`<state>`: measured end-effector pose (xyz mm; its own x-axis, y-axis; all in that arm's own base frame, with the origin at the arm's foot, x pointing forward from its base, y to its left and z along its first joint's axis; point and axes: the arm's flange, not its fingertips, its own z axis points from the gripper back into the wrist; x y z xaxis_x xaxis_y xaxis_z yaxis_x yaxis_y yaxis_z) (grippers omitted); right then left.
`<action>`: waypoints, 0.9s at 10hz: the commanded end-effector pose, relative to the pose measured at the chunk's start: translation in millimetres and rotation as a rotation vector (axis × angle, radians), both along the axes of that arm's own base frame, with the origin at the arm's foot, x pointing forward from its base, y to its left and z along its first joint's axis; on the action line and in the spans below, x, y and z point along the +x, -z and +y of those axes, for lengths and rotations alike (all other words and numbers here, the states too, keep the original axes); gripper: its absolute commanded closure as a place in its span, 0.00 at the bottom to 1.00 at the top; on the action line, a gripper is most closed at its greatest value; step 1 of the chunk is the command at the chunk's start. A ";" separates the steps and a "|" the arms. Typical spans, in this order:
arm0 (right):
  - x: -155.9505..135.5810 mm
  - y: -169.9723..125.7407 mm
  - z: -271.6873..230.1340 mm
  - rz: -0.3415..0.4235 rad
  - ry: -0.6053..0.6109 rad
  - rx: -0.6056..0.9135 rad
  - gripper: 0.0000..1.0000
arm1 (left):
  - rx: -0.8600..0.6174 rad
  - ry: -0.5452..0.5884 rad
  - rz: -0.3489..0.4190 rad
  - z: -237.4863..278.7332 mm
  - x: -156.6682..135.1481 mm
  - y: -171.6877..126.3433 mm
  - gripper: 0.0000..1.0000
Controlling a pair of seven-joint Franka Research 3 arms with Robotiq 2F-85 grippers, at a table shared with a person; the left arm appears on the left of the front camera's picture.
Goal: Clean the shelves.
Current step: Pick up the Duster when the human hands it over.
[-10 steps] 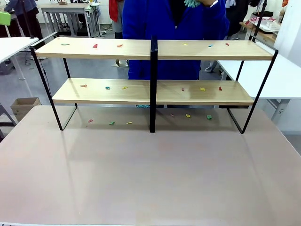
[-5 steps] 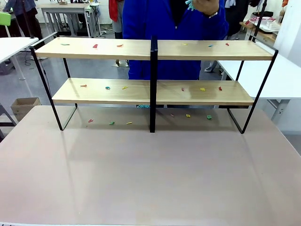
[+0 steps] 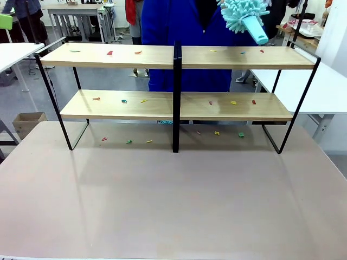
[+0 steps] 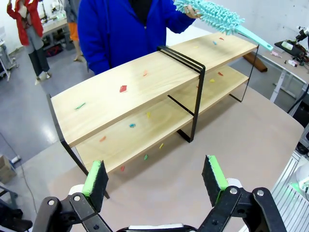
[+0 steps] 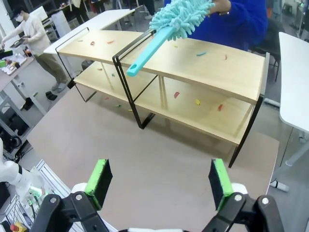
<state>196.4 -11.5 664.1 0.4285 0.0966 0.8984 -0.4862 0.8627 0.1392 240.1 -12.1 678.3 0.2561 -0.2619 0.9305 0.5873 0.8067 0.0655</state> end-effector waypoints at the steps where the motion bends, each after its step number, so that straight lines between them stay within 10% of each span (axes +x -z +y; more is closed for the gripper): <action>1: -16.0 83.6 9.8 -0.022 0.029 -0.007 0.00 | 0.004 0.006 0.002 -1.3 0.2 0.8 0.00; 6: 9.5 84.0 4.4 -0.075 -0.053 -0.078 0.00 | 0.004 0.006 0.002 -1.3 0.2 0.8 0.00; 7: 10.6 5.3 -6.9 -0.026 -0.027 -0.052 0.00 | 0.004 0.006 0.002 -1.3 0.2 0.8 0.00; 9: 10.6 5.3 -6.9 -0.026 -0.027 -0.052 0.00 | 0.004 0.006 0.002 -1.3 0.2 0.8 0.00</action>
